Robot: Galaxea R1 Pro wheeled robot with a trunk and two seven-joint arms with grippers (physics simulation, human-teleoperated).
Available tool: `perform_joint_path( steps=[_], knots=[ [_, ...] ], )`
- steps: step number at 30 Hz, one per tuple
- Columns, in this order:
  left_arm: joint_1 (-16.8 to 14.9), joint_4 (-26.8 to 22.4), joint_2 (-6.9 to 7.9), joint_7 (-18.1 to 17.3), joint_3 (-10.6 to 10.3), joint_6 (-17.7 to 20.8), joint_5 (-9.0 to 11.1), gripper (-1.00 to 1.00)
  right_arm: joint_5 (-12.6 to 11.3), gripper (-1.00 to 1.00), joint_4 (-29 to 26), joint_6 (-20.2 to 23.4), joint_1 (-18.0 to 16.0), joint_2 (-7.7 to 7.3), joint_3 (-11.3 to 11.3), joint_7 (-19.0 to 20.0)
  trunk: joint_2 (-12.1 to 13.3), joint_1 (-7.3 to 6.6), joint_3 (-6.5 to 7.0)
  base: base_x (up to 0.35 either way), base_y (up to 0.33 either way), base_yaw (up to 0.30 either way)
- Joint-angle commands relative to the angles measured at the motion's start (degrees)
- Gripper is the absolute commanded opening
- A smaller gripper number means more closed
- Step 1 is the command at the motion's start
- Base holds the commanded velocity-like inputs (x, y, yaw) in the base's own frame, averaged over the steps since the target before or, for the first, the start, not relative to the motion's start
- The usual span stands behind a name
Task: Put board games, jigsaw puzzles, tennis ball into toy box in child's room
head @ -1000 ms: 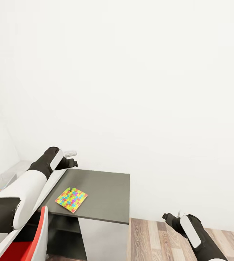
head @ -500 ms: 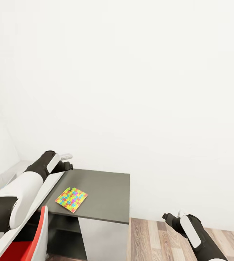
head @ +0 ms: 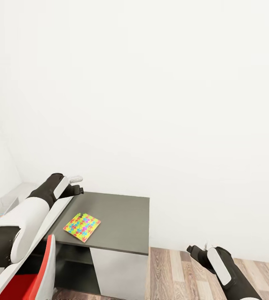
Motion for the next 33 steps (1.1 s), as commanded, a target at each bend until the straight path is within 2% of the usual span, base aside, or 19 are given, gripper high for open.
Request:
perform_joint_path(
  steps=[1,20,23,25,26,27,29,33],
  knots=[
    [-0.04,-0.08,0.04,0.42,-0.26,0.18,0.60,1.00,-0.61,1.00,-0.09,0.15,-0.04,-0.01,0.01,-0.51,-0.15,0.04,-0.24,0.000,0.000,0.000],
    [-0.20,-0.02,0.25,0.41,0.10,0.29,0.33,1.00,-0.61,1.00,-0.02,0.15,-0.04,-0.03,-0.05,-0.49,-0.15,0.04,-1.99,0.000,0.000,0.000],
    [-0.39,0.00,-0.01,0.57,0.19,1.10,-1.53,1.00,-0.61,1.00,0.04,0.15,-0.04,-0.03,-0.07,-0.49,-0.15,0.04,-2.27,0.000,0.000,0.000],
    [-0.68,-0.03,-0.23,0.86,0.27,1.56,-3.91,1.00,-0.61,1.00,0.11,0.15,-0.04,-0.07,-0.08,-0.49,-0.15,0.04,-2.45,0.000,0.000,0.000],
    [-1.33,-0.05,-0.33,1.08,0.31,1.73,-5.72,1.00,-0.61,1.00,0.14,0.15,-0.04,-0.09,-0.08,-0.49,-0.15,0.04,-2.54,0.000,0.000,0.000],
    [-1.81,-0.04,-0.36,1.18,0.33,1.71,-6.56,1.00,-0.61,1.00,0.17,0.15,-0.04,-0.10,-0.08,-0.49,-0.15,0.04,-2.64,0.000,0.000,0.000],
    [-4.06,0.12,-0.40,1.38,0.38,1.53,-8.92,1.00,-0.61,1.00,0.23,0.13,-0.04,-0.15,-0.08,-0.49,-0.15,0.04,-2.82,0.000,0.000,0.000],
    [-5.73,0.05,-0.50,1.46,0.42,1.41,-10.13,1.00,-0.61,1.00,0.26,0.04,-0.04,-0.13,-0.06,-0.49,-0.15,0.04,-3.19,0.000,0.000,0.000]
  ],
)
